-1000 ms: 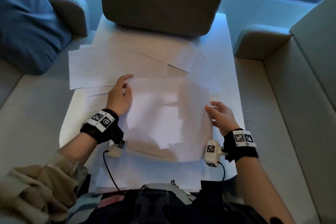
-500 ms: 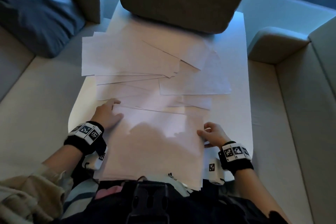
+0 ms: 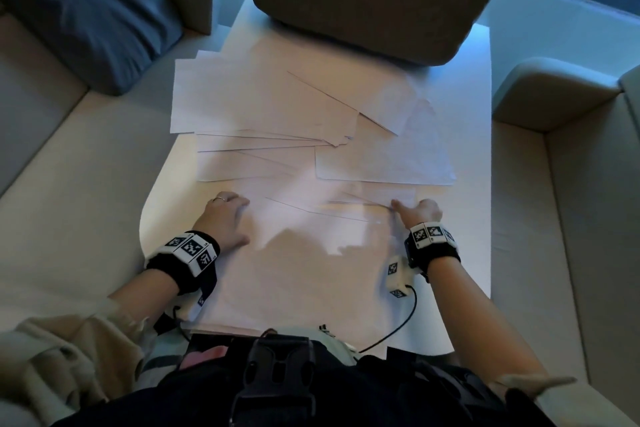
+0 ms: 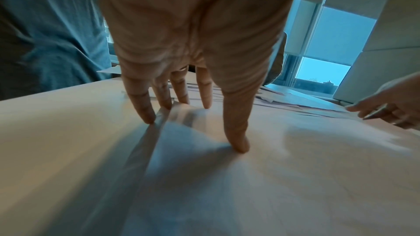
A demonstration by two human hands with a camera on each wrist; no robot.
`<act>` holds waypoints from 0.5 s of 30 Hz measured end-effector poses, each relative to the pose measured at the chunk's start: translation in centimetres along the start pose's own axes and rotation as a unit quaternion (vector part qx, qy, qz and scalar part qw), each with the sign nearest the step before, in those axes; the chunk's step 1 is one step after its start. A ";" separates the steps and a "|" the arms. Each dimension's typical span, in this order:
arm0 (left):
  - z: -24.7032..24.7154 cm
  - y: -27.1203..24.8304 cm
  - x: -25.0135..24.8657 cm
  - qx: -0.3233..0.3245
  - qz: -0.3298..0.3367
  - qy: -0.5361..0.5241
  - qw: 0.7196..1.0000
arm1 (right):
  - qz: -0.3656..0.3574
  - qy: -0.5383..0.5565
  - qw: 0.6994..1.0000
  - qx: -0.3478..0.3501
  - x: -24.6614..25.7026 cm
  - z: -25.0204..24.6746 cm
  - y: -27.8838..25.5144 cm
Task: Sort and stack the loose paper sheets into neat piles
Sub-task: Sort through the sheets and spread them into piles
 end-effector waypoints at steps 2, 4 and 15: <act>0.0 0.0 0.1 -0.004 -0.002 -0.001 1.000 | 0.032 0.021 0.999 -0.010 0.1 0.8 0.3; 0.0 0.0 0.2 -0.007 -0.001 0.003 1.000 | 0.049 0.038 0.998 -0.010 0.3 1.3 0.3; 0.0 -0.2 0.2 -0.012 0.001 0.015 1.000 | 0.074 0.014 0.997 -0.031 0.4 1.1 0.3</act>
Point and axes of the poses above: each hand's wrist, its own y-axis towards the middle knuckle, its own z-axis out of the palm, x = y × z, the point moved 8 cm from there along y, towards the middle knuckle, and after that the axes turned 11 degrees about -x, right-handed, at the moved point
